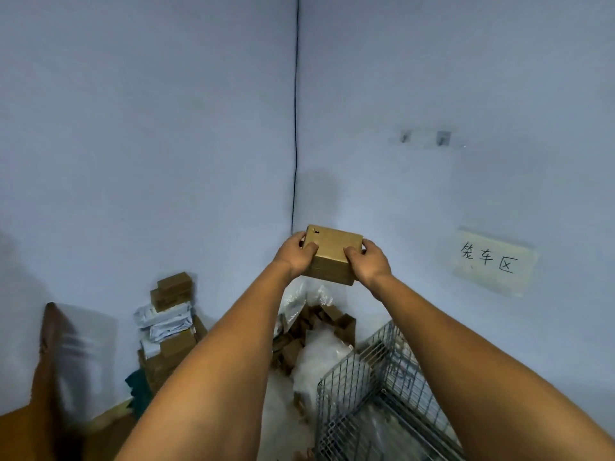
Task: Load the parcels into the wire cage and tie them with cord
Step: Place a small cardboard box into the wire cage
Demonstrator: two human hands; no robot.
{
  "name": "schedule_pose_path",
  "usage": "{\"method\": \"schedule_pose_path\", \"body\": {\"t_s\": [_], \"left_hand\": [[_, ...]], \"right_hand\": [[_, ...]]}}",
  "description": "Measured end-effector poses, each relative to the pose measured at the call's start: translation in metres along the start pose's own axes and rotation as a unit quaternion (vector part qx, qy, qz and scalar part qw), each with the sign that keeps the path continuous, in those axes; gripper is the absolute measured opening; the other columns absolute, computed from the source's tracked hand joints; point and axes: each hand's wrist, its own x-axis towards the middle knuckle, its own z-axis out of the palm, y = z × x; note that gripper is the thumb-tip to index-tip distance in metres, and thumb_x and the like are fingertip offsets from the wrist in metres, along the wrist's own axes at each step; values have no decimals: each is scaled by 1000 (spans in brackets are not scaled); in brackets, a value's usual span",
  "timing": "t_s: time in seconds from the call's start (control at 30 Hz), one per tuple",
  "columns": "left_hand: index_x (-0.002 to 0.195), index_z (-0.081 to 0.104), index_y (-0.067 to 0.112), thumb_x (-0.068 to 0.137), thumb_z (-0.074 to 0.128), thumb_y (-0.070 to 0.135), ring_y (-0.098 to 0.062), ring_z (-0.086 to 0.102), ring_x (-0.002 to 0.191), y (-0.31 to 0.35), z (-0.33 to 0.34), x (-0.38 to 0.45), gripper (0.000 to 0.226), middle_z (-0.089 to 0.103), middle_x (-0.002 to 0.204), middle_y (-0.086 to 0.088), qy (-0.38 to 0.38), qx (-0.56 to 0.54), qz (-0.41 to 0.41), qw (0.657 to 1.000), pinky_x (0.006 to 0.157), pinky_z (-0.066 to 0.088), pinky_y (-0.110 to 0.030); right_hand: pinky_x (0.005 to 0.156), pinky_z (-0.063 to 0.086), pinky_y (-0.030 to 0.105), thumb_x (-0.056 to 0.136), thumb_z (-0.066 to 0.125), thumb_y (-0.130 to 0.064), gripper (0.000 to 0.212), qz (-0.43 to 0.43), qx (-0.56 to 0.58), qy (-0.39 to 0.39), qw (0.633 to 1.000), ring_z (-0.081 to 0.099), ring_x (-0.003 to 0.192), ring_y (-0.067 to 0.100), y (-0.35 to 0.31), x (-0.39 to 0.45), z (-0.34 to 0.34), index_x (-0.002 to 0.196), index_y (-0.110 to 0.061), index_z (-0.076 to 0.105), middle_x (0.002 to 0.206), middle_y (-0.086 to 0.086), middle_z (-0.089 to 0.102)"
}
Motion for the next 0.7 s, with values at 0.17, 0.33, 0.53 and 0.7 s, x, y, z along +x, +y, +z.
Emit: {"method": "schedule_pose_path", "body": {"t_s": [0.17, 0.33, 0.53, 0.7], "left_hand": [[154, 40, 19, 101, 54, 38, -29, 55, 124, -6, 38, 96, 58, 52, 145, -8, -59, -4, 4, 998, 108, 47, -45], [153, 40, 19, 100, 55, 38, -29, 57, 122, -20, 123, 197, 59, 55, 142, -9, -99, -8, 10, 995, 108, 48, -48], [151, 41, 18, 100, 55, 41, -28, 56, 123, -52, 268, 312, 58, 53, 142, -6, -144, 15, 16, 989, 101, 52, -45], [146, 45, 17, 100, 57, 37, -23, 57, 113, -88, 388, 372, 51, 56, 140, -7, -203, 24, -13, 979, 93, 53, -39]], "right_hand": [[108, 48, 45, 99, 53, -46, 64, 34, -10, 31, 999, 55, 130, 34, 15, 81, -3, 156, -20, 38, 151, 9, 52], [100, 50, 41, 98, 53, -45, 61, 61, -18, 62, 996, 58, 124, 33, 70, 184, -22, 154, -21, 40, 145, 8, 56], [101, 51, 44, 96, 53, -46, 61, 121, -2, 95, 988, 58, 124, 32, 197, 316, -48, 151, -24, 44, 144, 8, 57], [99, 52, 43, 91, 59, -40, 65, 208, -10, 95, 973, 60, 120, 32, 303, 377, -68, 152, -23, 43, 141, 8, 59]]}}
